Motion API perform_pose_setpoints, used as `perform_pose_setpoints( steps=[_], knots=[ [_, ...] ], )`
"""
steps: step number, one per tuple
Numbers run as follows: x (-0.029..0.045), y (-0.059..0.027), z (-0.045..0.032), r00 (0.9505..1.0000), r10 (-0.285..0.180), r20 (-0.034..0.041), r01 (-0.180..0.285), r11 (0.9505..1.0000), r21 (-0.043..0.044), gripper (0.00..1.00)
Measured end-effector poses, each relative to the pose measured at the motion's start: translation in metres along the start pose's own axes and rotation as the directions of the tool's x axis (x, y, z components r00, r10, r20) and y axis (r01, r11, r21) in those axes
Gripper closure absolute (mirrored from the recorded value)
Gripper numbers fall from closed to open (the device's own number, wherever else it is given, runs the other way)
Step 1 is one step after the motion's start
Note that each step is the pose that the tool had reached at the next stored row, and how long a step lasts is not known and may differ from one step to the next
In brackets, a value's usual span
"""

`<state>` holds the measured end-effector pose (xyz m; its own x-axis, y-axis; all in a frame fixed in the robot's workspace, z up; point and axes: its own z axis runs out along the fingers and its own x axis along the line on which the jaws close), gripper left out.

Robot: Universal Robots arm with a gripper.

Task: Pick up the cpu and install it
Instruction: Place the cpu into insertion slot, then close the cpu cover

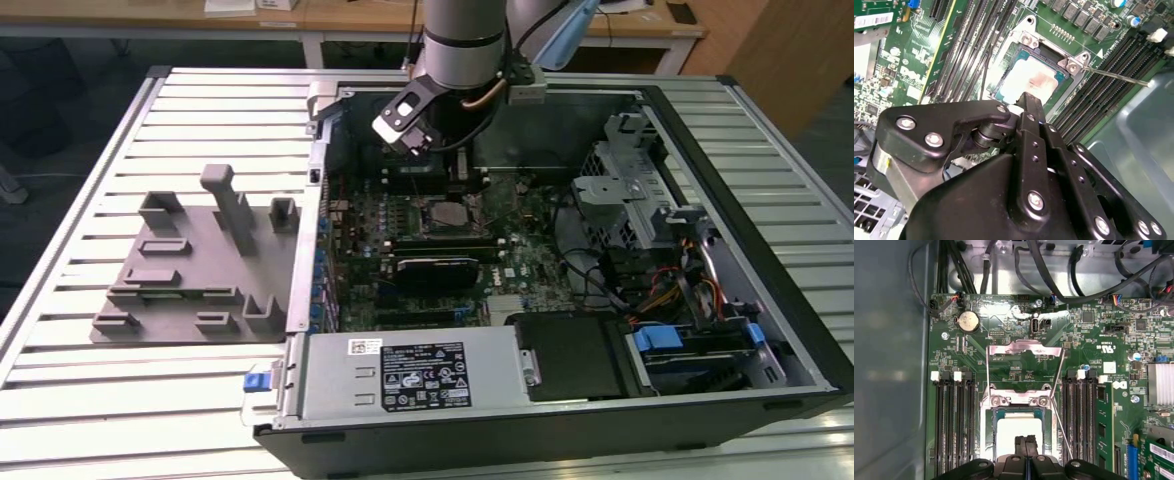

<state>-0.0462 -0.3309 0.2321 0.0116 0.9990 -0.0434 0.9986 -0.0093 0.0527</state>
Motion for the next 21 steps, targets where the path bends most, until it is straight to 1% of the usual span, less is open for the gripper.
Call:
perform_pose_setpoints(
  steps=[10, 12, 17, 19, 21],
  knots=[
    [-0.001, 0.0012, -0.0218, 1.0, 0.0, 0.0, 0.0, 1.0, -0.0005, 0.89],
    [-0.001, 0.0013, -0.0236, 1.0, 0.0, 0.0, 0.0, 1.0, -0.0006, 0.89],
    [-0.001, 0.0013, -0.024, 1.0, 0.0, -0.0001, 0.0, 1.0, -0.0007, 0.89],
    [-0.0011, 0.0014, -0.0258, 1.0, 0.0, 0.0, 0.0, 1.0, -0.0006, 0.89],
    [-0.0011, 0.0014, -0.026, 1.0, 0.0, -0.0001, 0.0, 1.0, -0.0007, 0.89]
  ],
)
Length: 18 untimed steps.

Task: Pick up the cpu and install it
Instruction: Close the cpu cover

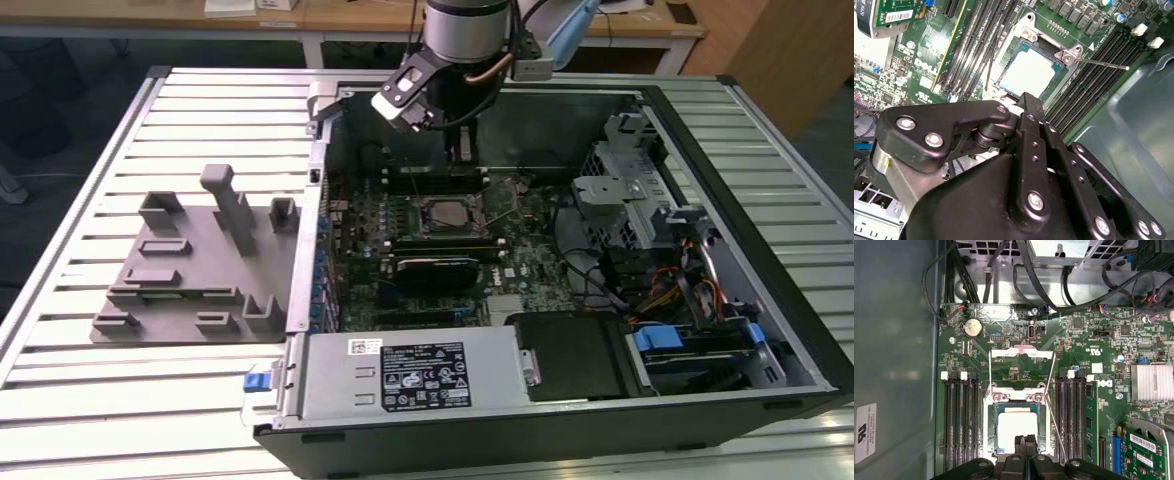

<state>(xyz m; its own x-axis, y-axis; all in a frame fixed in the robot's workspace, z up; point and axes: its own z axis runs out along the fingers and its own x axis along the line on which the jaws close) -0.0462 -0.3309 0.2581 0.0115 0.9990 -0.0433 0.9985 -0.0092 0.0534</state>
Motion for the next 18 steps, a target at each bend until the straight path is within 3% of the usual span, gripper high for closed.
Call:
perform_pose_setpoints(
  steps=[8, 18],
  knots=[
    [-0.0001, 0.0001, -0.0018, 1.0, 0.0, 0.0003, 0.0, 1.0, 0.0002, 0.89],
    [-0.0006, 0.0007, -0.0134, 1.0, 0.0, 0.0, 0.0, 1.0, 0.0, 0.89]
  ],
)
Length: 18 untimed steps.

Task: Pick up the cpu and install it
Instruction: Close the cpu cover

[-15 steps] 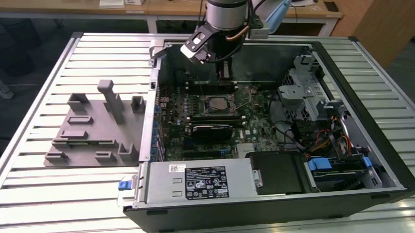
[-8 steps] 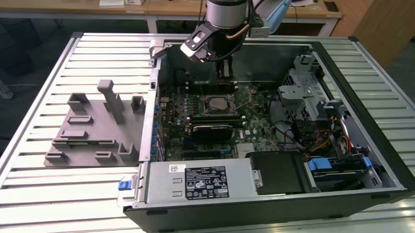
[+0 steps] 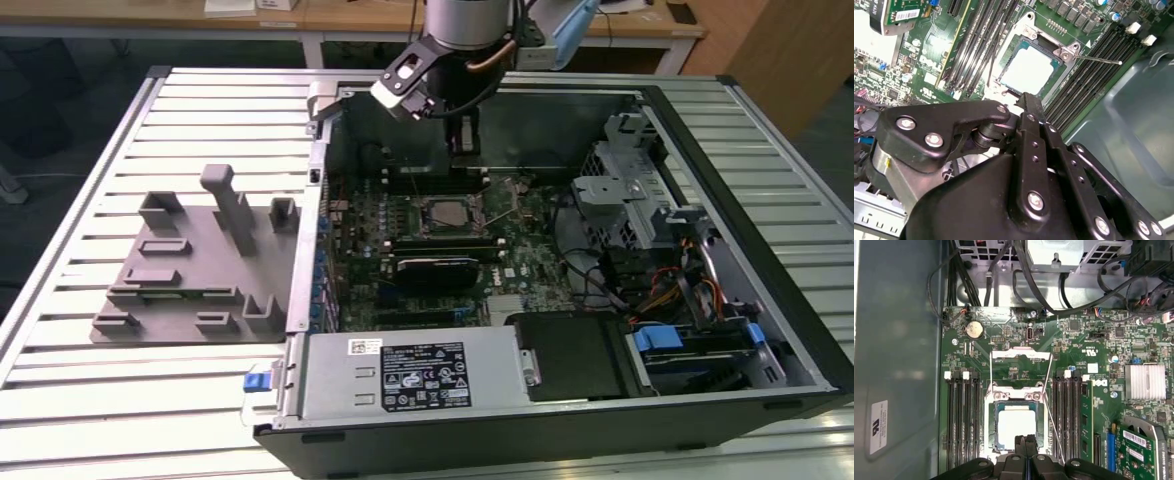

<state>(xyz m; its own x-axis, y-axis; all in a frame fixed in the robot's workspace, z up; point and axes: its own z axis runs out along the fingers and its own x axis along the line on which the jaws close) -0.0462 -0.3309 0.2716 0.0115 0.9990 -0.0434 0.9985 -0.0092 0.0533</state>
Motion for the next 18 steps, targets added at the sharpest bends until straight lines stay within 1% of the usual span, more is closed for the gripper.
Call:
perform_pose_setpoints(
  steps=[8, 14, 18],
  knots=[
    [-0.0004, 0.0005, -0.0089, 1.0, 0.0, 0.0001, 0.0, 1.0, 0.0001, 0.89],
    [-0.0004, 0.0006, -0.0093, 1.0, 0.0, 0.0, 0.0, 1.0, 0.0, 0.89],
    [-0.0004, 0.0025, -0.0092, 1.0, 0.0, 0.0, 0.0, 1.0, 0.0, 0.89]
  ],
)
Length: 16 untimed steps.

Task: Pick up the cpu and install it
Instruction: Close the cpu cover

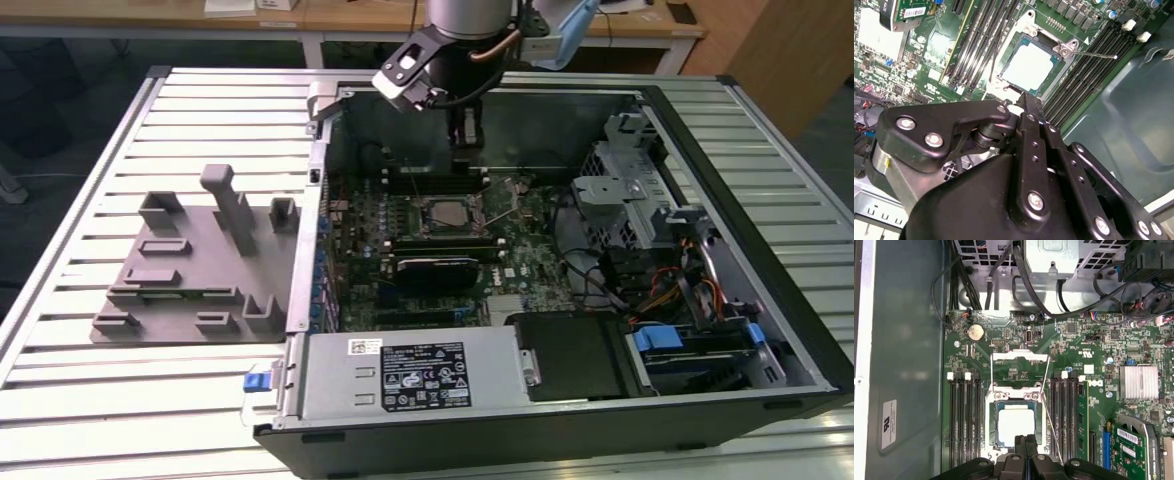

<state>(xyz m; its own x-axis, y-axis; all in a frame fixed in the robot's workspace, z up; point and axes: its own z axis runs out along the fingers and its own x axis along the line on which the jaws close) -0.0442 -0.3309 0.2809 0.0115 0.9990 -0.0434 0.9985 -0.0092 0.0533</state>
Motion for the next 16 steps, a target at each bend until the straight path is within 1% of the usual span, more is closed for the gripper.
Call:
perform_pose_setpoints(
  steps=[16],
  knots=[
    [0.0002, 0.0136, 0.0007, 1.0, 0.0, -0.0001, 0.0, 1.0, 0.0, 0.89]
  ],
)
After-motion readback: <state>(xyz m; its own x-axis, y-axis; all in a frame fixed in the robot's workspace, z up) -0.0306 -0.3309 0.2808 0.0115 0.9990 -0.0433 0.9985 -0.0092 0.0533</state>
